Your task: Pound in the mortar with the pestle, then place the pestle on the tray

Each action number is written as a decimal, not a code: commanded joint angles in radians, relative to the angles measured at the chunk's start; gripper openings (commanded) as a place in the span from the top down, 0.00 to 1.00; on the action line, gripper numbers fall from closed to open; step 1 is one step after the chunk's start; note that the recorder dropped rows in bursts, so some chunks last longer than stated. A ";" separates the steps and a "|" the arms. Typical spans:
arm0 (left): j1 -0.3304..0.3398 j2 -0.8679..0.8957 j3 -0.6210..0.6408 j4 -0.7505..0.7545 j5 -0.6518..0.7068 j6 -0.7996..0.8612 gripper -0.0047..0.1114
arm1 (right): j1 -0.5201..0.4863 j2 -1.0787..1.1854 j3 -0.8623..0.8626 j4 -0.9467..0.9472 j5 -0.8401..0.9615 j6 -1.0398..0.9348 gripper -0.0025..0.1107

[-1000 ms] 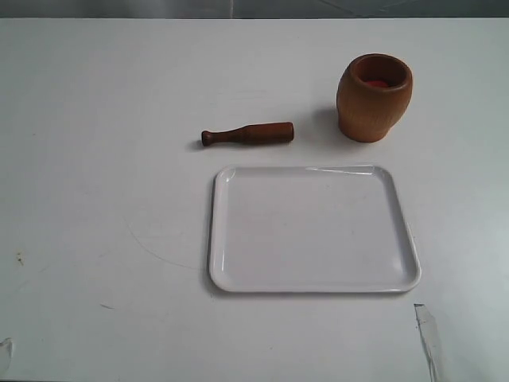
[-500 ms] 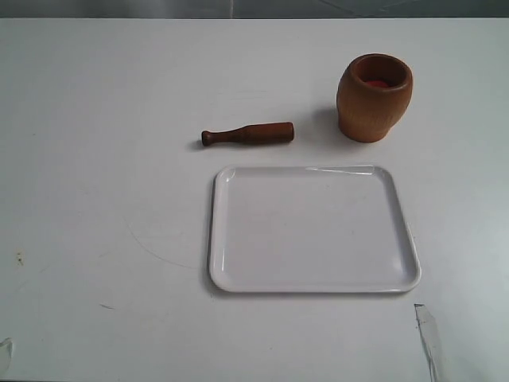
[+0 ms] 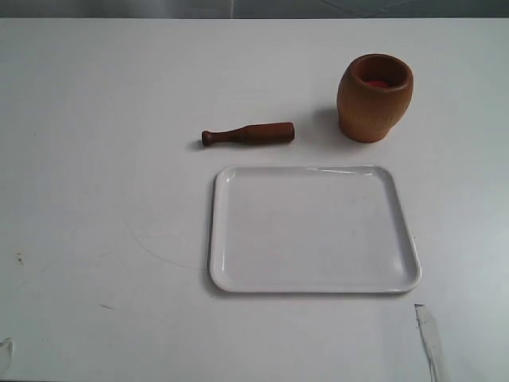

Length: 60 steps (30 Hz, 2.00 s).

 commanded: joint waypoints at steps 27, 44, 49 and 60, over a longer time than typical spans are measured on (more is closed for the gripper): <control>-0.008 -0.001 0.001 -0.007 -0.003 -0.008 0.96 | 0.025 1.223 -1.169 0.212 1.023 -0.946 0.98; -0.008 -0.001 0.001 -0.007 -0.003 -0.008 0.96 | 0.252 2.030 -1.741 0.291 1.314 -1.227 0.98; -0.008 -0.001 0.001 -0.007 -0.003 -0.008 0.96 | 0.339 2.201 -1.891 0.223 1.431 -1.250 0.98; -0.008 -0.001 0.001 -0.007 -0.003 -0.008 0.96 | 0.441 2.354 -1.941 0.175 1.306 -1.250 0.94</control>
